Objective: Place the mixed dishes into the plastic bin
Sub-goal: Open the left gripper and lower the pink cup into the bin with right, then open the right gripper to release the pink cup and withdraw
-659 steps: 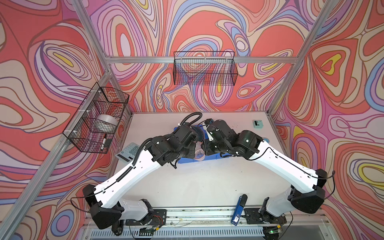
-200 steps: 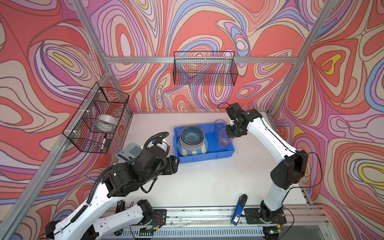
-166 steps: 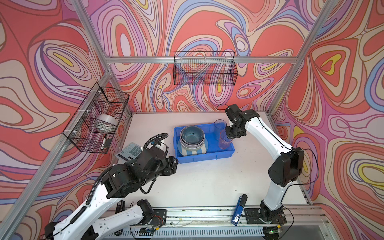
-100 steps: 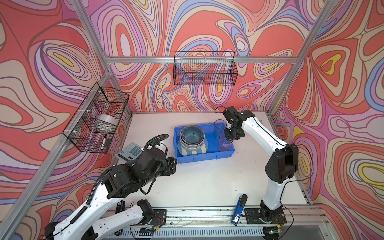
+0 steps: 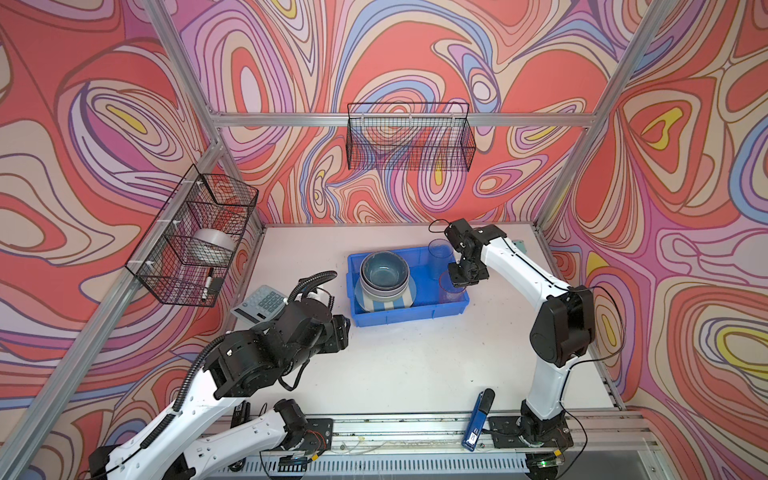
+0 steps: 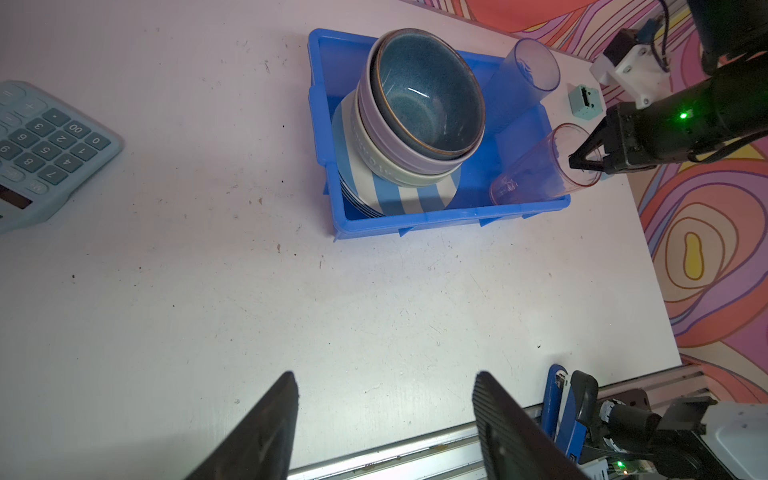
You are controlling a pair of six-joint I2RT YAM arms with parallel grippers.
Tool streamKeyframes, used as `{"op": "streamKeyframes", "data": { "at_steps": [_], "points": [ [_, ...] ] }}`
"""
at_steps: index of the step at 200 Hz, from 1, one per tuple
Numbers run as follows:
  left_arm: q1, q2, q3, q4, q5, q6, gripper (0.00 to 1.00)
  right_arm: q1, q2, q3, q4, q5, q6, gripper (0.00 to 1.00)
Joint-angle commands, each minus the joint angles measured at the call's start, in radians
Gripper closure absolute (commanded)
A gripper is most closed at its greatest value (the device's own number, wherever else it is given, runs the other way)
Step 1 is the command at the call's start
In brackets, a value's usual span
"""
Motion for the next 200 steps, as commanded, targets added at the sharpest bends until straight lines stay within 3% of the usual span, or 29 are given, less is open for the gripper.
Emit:
{"op": "streamKeyframes", "data": {
  "at_steps": [1, 21, 45, 90, 121, 166, 182, 200],
  "points": [
    [-0.004, 0.002, -0.012, -0.041, -0.043, -0.012, 0.29, -0.003, 0.006, -0.023, -0.010, 0.008, 0.009, 0.95],
    [-0.002, 0.011, -0.011, -0.051, -0.063, -0.018, 0.29, -0.002, 0.000, -0.031, -0.008, 0.004, 0.012, 0.91],
    [-0.002, 0.032, -0.021, -0.056, -0.074, -0.014, 0.29, -0.002, -0.010, -0.032, -0.013, 0.002, 0.016, 0.79],
    [-0.002, 0.035, -0.045, -0.023, -0.074, 0.004, 0.28, -0.002, -0.035, -0.036, -0.028, -0.005, 0.023, 0.71],
    [0.014, 0.035, -0.047, -0.014, -0.101, 0.041, 0.20, -0.002, -0.077, -0.014, -0.028, -0.002, 0.018, 0.65],
    [0.124, 0.097, 0.013, -0.015, -0.130, 0.171, 0.12, -0.002, -0.126, 0.033, -0.001, 0.014, 0.025, 0.46],
    [0.208, 0.099, 0.004, 0.034, -0.093, 0.230, 0.11, -0.006, -0.176, 0.027, 0.036, 0.019, 0.032, 0.29],
    [0.302, 0.106, -0.007, 0.104, -0.053, 0.291, 0.11, -0.021, -0.215, 0.002, 0.090, 0.005, 0.031, 0.20]
  ]
}}
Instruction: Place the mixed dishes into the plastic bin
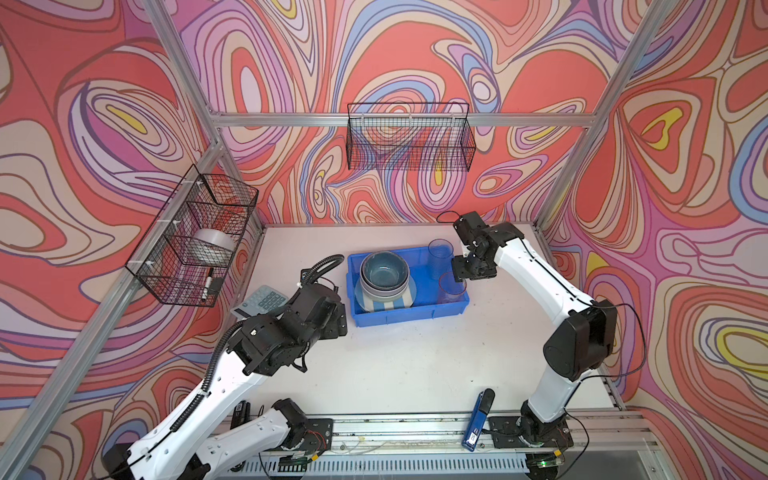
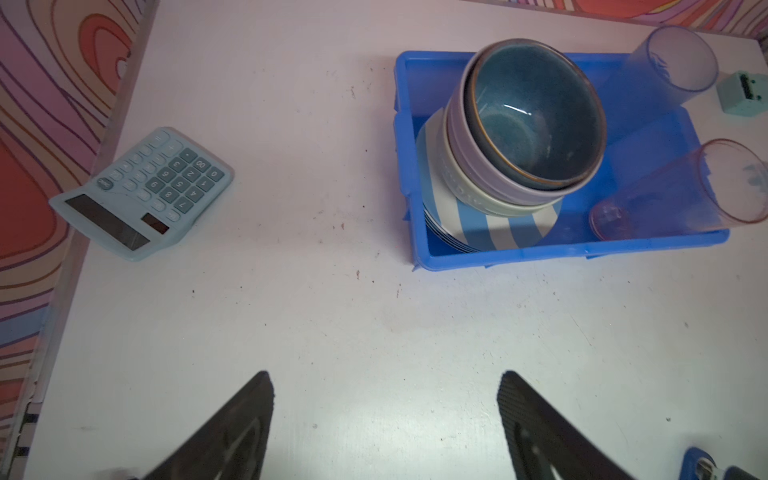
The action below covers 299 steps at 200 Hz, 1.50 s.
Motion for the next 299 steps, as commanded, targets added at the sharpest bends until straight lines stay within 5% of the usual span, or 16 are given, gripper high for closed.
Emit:
{"op": "streamKeyframes", "data": {
  "at_steps": [1, 28, 110, 157, 253, 299],
  "points": [
    [0.090, 0.005, 0.005, 0.081, 0.029, 0.113, 0.11, -0.021, -0.069, -0.007, 0.076, 0.001, 0.009, 0.20],
    [0.196, 0.048, -0.005, 0.172, 0.056, 0.223, 0.00, -0.054, -0.128, -0.065, 0.169, 0.001, 0.007, 0.03],
    [0.437, 0.180, -0.195, 0.541, 0.147, 0.393, 0.00, -0.168, -0.374, -0.478, 0.688, 0.127, -0.031, 0.02],
    [0.473, 0.218, -0.418, 0.948, 0.105, 0.445, 0.00, -0.234, -0.350, -0.739, 1.009, 0.237, -0.058, 0.02],
    [0.578, 0.483, -0.562, 1.380, 0.114, 0.558, 0.00, -0.303, -0.167, -1.124, 1.703, 0.316, -0.176, 0.01],
    [0.609, 0.552, -0.609, 1.559, 0.083, 0.630, 0.00, -0.307, -0.139, -1.168, 1.868, 0.333, -0.194, 0.02]
  ]
}}
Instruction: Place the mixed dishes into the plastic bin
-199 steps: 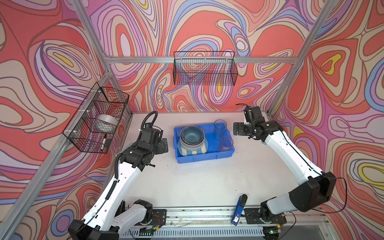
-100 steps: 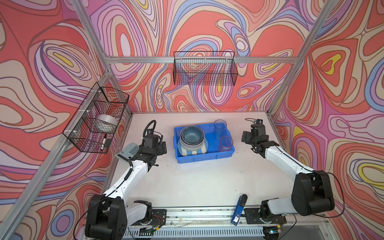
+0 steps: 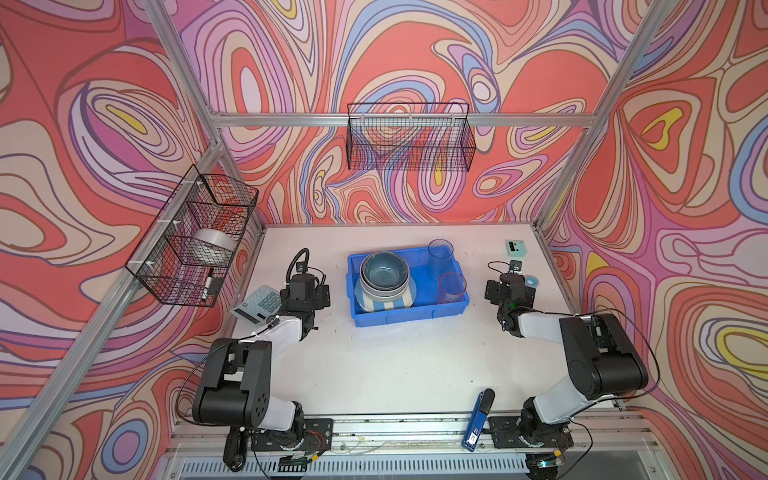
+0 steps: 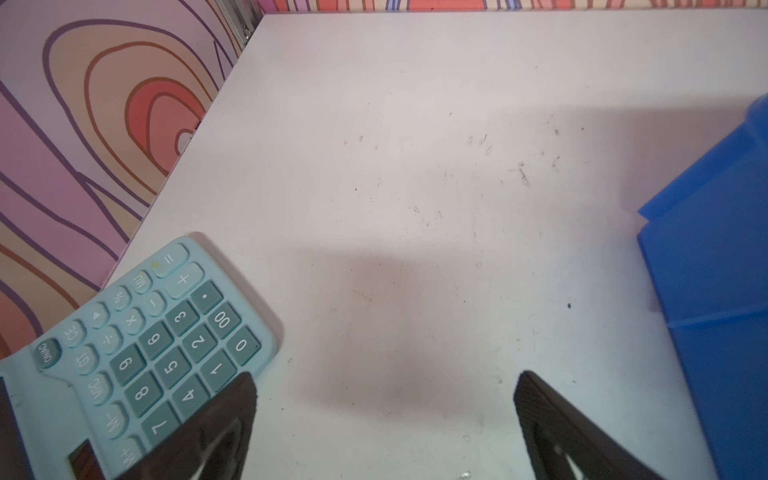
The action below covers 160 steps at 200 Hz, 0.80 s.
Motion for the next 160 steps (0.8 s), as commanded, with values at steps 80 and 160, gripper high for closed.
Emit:
{"op": "streamKeyframes", "data": {
  "at_steps": [80, 160],
  "points": [
    [0.048, 0.032, -0.159, 0.417, 0.107, 0.060, 0.00, -0.014, 0.062, -0.101, 0.422, -0.108, -0.040, 0.01],
    [0.052, 0.063, -0.226, 0.551, 0.129, 0.063, 0.00, -0.016, 0.062, -0.112, 0.436, -0.136, -0.038, 0.02]
  ]
}}
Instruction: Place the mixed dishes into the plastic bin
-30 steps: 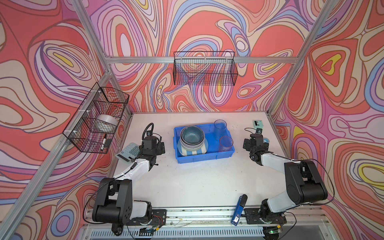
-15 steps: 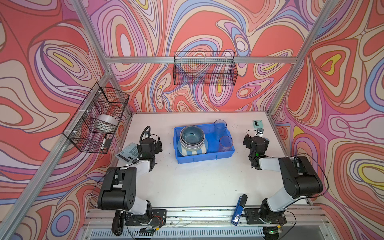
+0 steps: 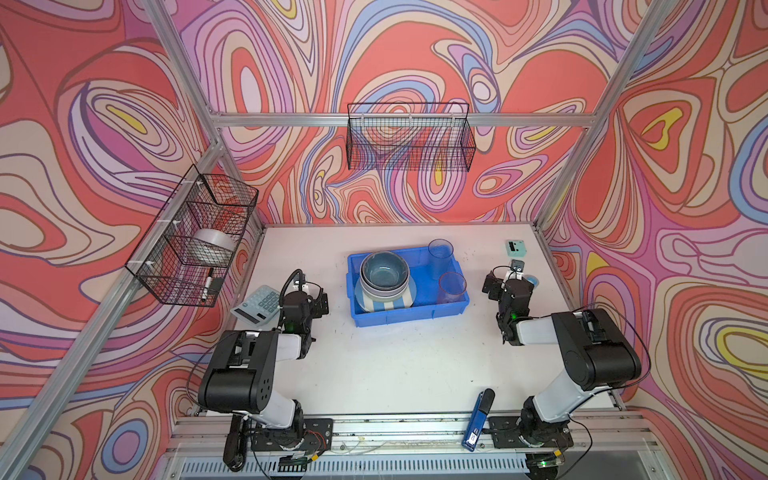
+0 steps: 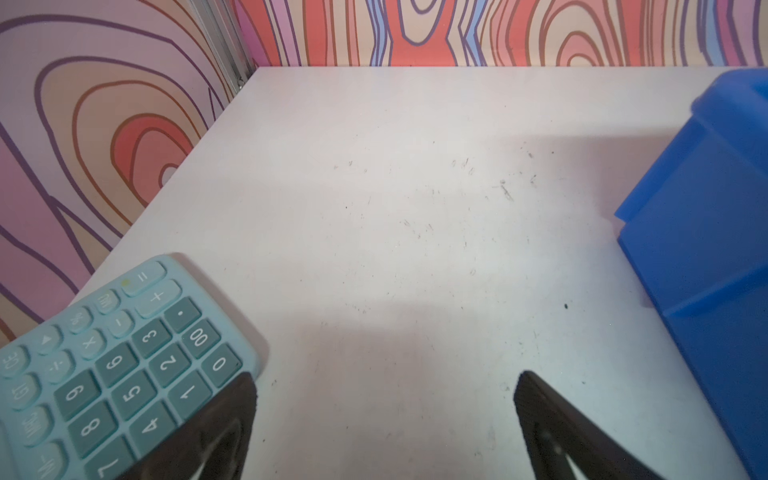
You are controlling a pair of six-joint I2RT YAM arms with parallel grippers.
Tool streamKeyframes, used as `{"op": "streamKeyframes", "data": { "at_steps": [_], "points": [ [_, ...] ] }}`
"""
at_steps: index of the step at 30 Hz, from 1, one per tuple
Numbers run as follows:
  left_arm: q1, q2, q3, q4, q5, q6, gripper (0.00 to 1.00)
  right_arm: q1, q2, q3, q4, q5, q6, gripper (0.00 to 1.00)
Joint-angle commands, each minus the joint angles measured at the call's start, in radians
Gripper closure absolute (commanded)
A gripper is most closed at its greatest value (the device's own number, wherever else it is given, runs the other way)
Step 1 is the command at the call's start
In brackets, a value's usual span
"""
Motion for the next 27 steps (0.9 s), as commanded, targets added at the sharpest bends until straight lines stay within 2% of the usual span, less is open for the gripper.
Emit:
{"op": "streamKeyframes", "data": {
  "at_steps": [1, 2, 4, 6, 7, 8, 10, 11, 27],
  "points": [
    [0.006, 0.002, 0.000, 0.059, 0.011, 0.015, 0.00, -0.008, 0.004, -0.018, 0.033, -0.028, -0.011, 0.02],
    [0.006, 0.013, -0.009, 0.098, 0.011, 0.020, 0.00, -0.008, 0.004, -0.022, 0.040, -0.039, -0.014, 0.01],
    [0.006, 0.002, 0.000, 0.067, 0.011, 0.015, 0.00, -0.020, 0.011, -0.034, 0.059, -0.083, -0.013, 0.02],
    [0.006, 0.010, -0.007, 0.092, 0.009, 0.019, 0.00, -0.023, 0.069, -0.065, 0.207, -0.081, -0.032, 0.02],
    [0.006, 0.008, -0.008, 0.094, 0.009, 0.019, 0.00, -0.024, 0.032, -0.047, 0.078, -0.102, -0.007, 0.01],
    [0.006, 0.003, -0.007, 0.082, 0.010, 0.017, 0.00, -0.026, 0.061, -0.057, 0.155, -0.090, -0.016, 0.01],
    [0.006, 0.007, -0.011, 0.098, 0.009, 0.017, 0.00, -0.028, 0.046, -0.040, 0.090, -0.105, -0.006, 0.02],
    [0.006, 0.005, -0.011, 0.096, 0.009, 0.016, 0.00, -0.032, 0.058, -0.044, 0.128, -0.105, -0.012, 0.02],
    [0.005, 0.007, -0.006, 0.087, 0.010, 0.017, 0.00, -0.039, 0.053, -0.040, 0.111, -0.116, -0.006, 0.01]
  ]
}}
